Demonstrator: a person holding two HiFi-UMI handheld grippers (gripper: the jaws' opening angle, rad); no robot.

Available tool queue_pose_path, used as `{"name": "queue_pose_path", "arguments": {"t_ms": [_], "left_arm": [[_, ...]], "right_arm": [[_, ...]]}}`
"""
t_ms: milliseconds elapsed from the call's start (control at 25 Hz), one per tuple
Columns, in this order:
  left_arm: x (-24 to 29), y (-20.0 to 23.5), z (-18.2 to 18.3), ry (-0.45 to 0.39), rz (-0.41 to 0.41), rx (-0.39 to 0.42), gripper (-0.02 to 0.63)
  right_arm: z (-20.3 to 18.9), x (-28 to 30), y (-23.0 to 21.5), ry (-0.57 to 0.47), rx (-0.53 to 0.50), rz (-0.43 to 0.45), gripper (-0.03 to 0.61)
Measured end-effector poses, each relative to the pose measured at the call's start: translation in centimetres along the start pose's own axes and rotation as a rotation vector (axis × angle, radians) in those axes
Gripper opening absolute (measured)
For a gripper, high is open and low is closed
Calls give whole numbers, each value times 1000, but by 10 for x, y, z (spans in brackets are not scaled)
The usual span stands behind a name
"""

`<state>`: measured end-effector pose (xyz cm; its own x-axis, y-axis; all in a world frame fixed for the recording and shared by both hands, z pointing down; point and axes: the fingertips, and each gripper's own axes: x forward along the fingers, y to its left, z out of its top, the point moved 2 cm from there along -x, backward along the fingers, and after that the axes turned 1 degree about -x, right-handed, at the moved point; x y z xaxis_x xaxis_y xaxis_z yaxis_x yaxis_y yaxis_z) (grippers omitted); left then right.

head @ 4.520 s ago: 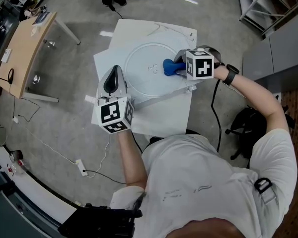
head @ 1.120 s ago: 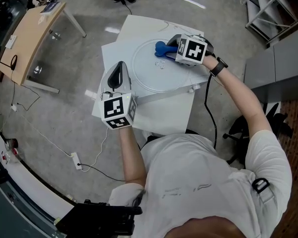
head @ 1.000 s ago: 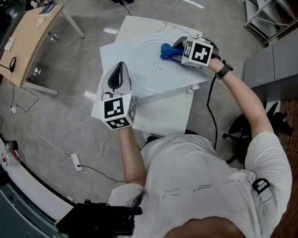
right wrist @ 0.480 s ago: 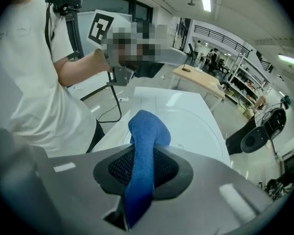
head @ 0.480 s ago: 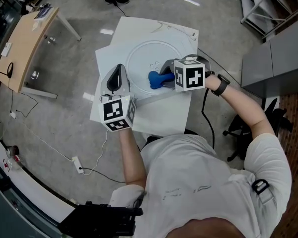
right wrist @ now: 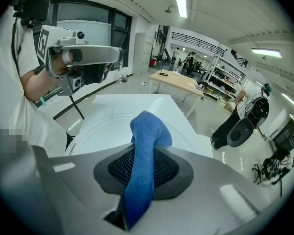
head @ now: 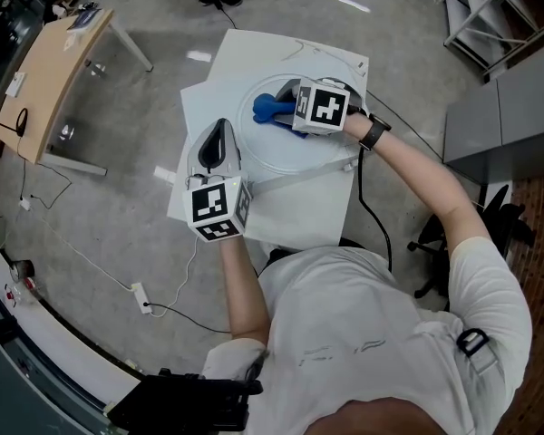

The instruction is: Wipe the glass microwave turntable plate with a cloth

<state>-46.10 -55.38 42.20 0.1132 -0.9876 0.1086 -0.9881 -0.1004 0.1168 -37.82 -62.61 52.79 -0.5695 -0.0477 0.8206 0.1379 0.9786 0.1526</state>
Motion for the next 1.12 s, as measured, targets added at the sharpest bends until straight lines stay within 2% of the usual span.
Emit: {"name": "queue_pose_path", "arguments": {"t_ms": [240, 480, 680, 880, 1000, 1120], "left_arm": [[2, 9, -3, -1, -1, -16, 2], [6, 4, -8, 8, -8, -23, 2], [9, 2, -10, 15, -7, -25, 2], [13, 1, -14, 46, -8, -17, 2], [17, -2, -17, 68, -7, -15, 2], [24, -9, -13, 21, -14, -5, 2]], "right_arm": [[-37, -20, -17, 49, 69, -42, 75], [-63, -41, 14, 104, 31, -6, 74], [-48, -41, 52, 97, -50, 66, 75], [-14, -23, 60, 40, -110, 98, 75], [-6, -9, 47, 10, -87, 91, 75], [-17, -5, 24, -7, -7, 51, 75]]}}
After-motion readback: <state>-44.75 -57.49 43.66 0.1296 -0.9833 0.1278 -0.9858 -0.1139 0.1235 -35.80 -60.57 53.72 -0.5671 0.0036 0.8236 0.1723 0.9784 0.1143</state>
